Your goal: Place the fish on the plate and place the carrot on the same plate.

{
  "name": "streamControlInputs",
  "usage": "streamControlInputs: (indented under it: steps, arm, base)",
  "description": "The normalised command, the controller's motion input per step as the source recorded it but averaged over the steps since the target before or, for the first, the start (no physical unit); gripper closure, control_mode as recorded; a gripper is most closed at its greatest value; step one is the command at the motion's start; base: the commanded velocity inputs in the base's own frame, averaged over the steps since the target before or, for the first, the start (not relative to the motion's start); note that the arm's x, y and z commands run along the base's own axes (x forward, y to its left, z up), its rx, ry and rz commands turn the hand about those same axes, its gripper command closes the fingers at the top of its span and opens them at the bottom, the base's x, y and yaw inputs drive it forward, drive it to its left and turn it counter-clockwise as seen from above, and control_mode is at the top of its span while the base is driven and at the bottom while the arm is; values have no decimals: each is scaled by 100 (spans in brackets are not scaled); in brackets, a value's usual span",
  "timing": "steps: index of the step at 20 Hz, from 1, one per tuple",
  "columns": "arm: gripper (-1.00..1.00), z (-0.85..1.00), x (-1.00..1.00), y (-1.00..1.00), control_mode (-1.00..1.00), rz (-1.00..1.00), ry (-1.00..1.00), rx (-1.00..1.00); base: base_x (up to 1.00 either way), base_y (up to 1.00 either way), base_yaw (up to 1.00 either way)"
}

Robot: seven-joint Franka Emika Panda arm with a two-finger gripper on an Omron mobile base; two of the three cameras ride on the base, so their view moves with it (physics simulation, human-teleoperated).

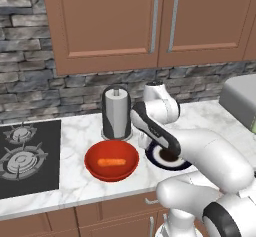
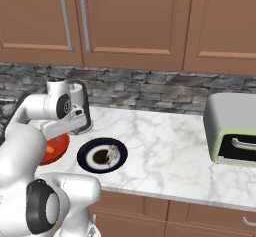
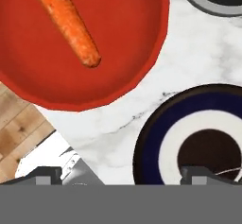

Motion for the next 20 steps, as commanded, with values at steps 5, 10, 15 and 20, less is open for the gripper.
streamControlInputs:
  steps: [5,10,15,20]
  arm:
    - [-100,18,0,67,-100,24,0,0]
    - [-100,2,0,84,-100,14,1,0]
    - [-100,-2,0,64,-100,11,0,0]
    - [-100,-27,4,28,-100,7,0,0]
  base:
    - [0,0,0]
    - [0,0,0]
    - [0,0,0]
    - [0,0,0]
